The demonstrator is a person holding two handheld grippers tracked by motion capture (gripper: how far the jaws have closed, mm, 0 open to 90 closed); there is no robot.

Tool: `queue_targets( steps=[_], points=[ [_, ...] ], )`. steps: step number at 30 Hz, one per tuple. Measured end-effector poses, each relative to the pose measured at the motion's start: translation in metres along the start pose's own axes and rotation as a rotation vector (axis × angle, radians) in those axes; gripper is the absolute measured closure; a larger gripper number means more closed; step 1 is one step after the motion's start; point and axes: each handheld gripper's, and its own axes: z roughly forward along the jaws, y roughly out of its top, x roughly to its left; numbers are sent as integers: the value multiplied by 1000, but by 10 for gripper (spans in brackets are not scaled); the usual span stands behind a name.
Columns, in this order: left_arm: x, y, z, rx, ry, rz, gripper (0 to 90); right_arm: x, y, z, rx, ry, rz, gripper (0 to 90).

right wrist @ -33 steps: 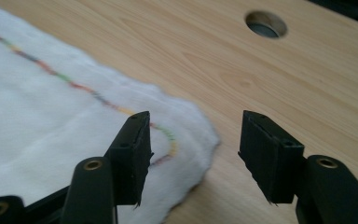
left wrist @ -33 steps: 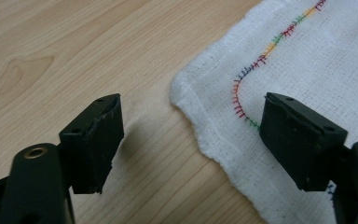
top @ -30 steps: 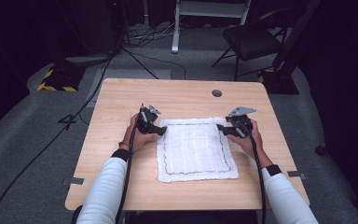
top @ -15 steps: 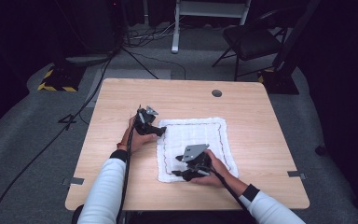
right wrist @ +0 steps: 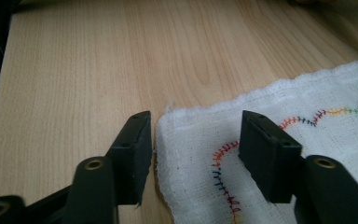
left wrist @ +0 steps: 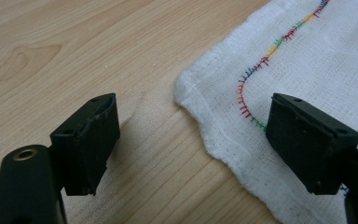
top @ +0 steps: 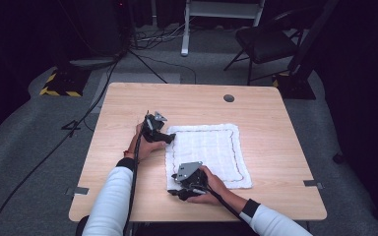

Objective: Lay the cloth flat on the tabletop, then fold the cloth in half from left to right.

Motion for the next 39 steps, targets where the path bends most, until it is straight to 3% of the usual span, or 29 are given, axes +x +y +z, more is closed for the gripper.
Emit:
queue_targets(
  steps=[1,3,8,13,28,39],
  points=[
    [0,0,-1,-8,-18,19,279,0,0,0,-1,-4,1,537],
    [-1,0,-1,-20,-41,34,327,-1,0,-1,5,-25,7,625],
    [-2,2,-2,-23,-96,70,646,-1,1,-3,26,-71,-2,790],
    [0,2,-2,-21,-137,63,791,1,3,-5,35,-98,-14,850],
    [0,5,-8,9,-109,97,840,-1,5,-13,16,-92,-24,865],
    [1,7,-21,-27,-100,105,841,0,9,-18,-5,-100,-39,866]
  ],
)
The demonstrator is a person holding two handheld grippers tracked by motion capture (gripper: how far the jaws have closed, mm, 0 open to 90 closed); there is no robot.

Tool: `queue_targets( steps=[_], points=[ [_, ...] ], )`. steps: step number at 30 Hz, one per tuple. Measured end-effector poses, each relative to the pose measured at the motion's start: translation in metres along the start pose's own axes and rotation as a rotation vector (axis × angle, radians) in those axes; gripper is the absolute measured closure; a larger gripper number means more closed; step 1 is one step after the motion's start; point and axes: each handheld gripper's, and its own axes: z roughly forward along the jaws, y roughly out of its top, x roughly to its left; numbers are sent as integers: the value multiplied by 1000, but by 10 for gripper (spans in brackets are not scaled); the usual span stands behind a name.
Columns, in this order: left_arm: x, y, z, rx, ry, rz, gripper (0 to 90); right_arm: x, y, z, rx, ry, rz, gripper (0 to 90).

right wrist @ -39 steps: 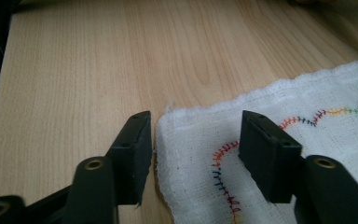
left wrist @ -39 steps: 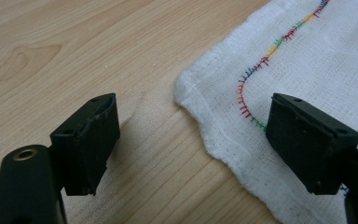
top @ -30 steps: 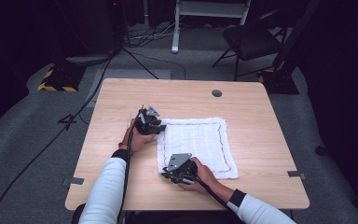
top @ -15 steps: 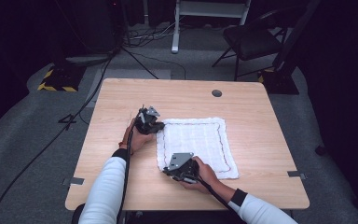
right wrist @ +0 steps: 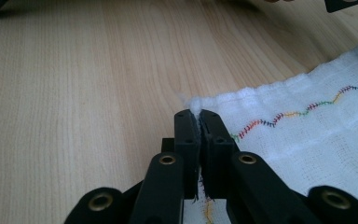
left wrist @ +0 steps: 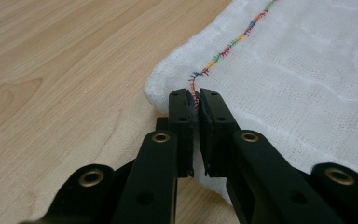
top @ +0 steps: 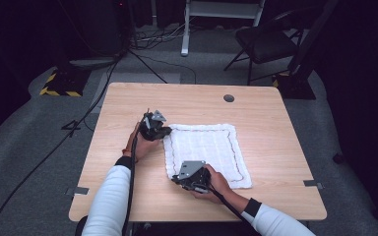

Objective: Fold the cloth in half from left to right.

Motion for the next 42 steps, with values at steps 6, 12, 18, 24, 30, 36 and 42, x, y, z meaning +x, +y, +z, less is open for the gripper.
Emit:
queue_targets(
  steps=[6,12,18,24,30,36,42],
  points=[
    [0,2,-4,-16,7,1,841,-1,0,-4,-11,-12,-1,867],
    [-7,9,-7,-47,10,13,841,-3,-1,-13,-22,-33,-5,867],
    [-14,17,-8,-69,15,26,842,-10,-5,-29,-43,-57,22,867],
    [-20,28,-11,-107,18,33,843,-16,-10,-48,-70,-85,52,868],
    [-27,39,-9,-128,24,43,843,-20,-17,-64,-84,-109,83,867],
    [-37,51,0,-133,13,55,843,-22,-27,-81,-92,-127,107,868],
    [-49,66,12,-130,7,74,843,-25,-41,-97,-91,-152,134,869]
  ],
)
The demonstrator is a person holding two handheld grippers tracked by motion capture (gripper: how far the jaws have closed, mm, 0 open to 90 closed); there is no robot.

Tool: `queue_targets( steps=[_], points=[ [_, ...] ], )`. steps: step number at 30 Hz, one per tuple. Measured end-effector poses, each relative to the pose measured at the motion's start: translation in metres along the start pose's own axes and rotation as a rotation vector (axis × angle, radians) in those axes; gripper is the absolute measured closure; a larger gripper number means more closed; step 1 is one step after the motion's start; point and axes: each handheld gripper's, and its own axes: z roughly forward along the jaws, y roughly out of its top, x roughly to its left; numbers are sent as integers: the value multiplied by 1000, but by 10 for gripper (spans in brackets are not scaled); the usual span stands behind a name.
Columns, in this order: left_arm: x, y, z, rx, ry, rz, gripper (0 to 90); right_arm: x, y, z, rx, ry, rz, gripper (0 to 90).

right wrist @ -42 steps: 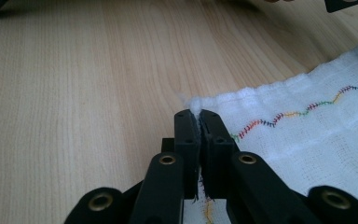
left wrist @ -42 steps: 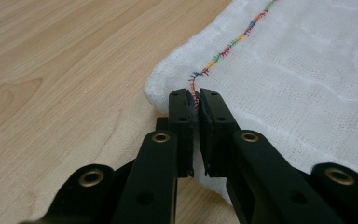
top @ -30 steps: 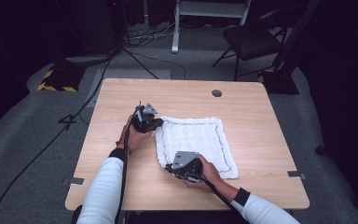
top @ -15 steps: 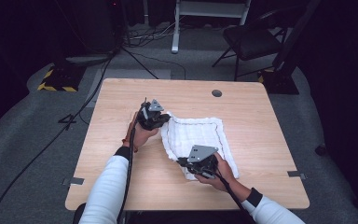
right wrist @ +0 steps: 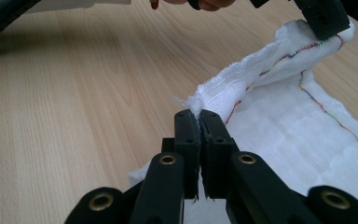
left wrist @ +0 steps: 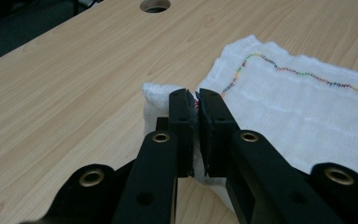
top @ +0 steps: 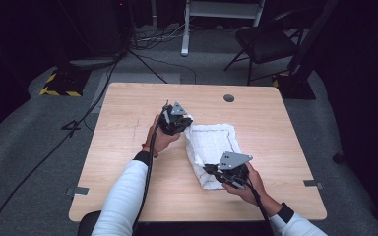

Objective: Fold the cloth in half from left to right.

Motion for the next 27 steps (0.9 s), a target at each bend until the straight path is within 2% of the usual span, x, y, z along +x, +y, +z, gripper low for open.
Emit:
queue_targets(
  steps=[7,17,27],
  points=[
    [-12,14,15,0,-14,13,843,-6,-10,-18,-6,-29,19,868],
    [-29,34,33,-1,-44,56,843,-13,-24,-38,-2,-65,42,868],
    [-51,55,60,17,-70,100,844,-22,-46,-59,26,-105,83,868]
  ],
)
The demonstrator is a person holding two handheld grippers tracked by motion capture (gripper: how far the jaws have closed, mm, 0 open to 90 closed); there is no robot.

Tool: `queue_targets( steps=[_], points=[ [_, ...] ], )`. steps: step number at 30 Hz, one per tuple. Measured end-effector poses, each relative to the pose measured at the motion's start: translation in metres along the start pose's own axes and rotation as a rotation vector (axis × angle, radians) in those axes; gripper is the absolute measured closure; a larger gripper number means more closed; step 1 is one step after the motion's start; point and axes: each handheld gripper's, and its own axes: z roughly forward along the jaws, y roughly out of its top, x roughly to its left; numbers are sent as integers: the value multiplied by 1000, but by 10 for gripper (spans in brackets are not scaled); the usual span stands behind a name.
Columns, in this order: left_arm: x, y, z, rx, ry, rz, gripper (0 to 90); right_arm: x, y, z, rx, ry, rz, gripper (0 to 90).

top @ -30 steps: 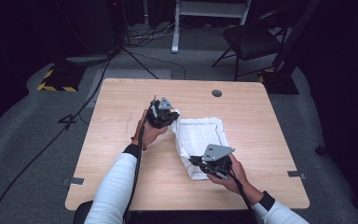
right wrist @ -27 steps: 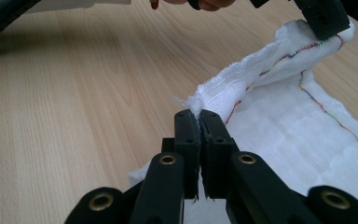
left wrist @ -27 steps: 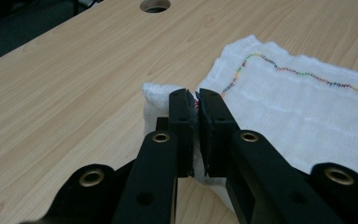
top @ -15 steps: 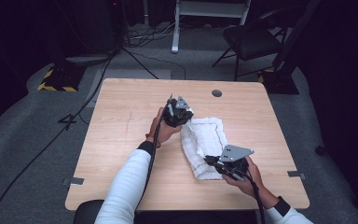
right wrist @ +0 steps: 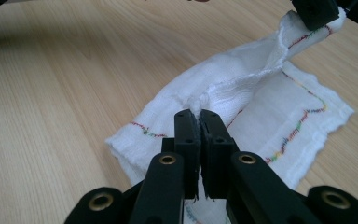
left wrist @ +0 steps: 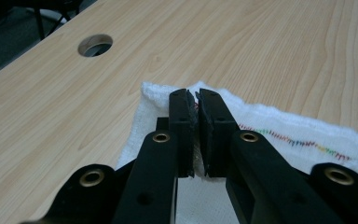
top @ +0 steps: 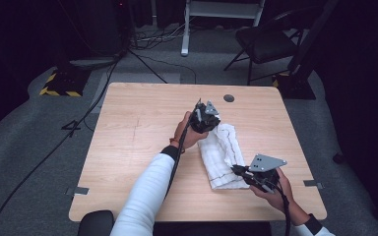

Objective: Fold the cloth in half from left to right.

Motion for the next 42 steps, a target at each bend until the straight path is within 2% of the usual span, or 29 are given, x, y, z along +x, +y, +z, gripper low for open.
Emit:
queue_targets(
  steps=[6,20,24,28,32,36,39,42],
  points=[
    [-11,8,22,15,-22,11,843,-4,-10,-7,18,-16,11,867],
    [-24,14,54,42,-42,18,837,-8,-33,-14,76,-23,44,863],
    [-26,13,58,43,-35,4,764,-10,-39,-12,101,-31,65,824],
    [-26,12,53,40,-38,6,698,-11,-43,-12,119,-42,71,777],
    [-23,10,41,33,-23,4,640,-12,-45,-14,112,-53,84,722],
    [-21,7,22,16,-9,2,536,-15,-44,-17,101,-74,100,636],
    [-24,4,7,17,-12,0,428,-18,-41,-17,96,-93,117,570],
    [-30,-2,-9,21,-26,9,334,-23,-40,-17,93,-110,113,508]
  ],
)
